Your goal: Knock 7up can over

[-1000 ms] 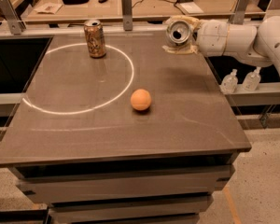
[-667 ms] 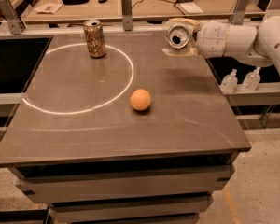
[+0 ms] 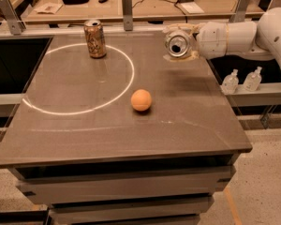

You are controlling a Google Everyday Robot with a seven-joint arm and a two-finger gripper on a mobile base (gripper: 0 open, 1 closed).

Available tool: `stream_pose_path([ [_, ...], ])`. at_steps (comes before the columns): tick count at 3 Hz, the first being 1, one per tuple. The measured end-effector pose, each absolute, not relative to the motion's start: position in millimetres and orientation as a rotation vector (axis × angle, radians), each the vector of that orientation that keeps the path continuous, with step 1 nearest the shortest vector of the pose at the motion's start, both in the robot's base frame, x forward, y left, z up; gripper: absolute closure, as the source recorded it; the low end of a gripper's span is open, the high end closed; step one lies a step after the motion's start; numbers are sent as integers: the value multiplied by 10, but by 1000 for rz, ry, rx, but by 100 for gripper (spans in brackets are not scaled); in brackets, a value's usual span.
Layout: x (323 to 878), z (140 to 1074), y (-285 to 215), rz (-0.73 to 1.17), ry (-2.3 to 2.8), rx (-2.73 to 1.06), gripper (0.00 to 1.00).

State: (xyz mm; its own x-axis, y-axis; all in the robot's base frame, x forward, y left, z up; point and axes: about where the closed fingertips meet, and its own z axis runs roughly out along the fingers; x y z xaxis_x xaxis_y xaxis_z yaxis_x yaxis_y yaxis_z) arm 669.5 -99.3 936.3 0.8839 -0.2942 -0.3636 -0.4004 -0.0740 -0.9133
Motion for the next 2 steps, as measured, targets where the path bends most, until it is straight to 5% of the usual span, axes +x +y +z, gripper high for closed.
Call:
stream_pose_path([
  [2, 6569, 9176, -1003, 99, 452, -1838, 100],
])
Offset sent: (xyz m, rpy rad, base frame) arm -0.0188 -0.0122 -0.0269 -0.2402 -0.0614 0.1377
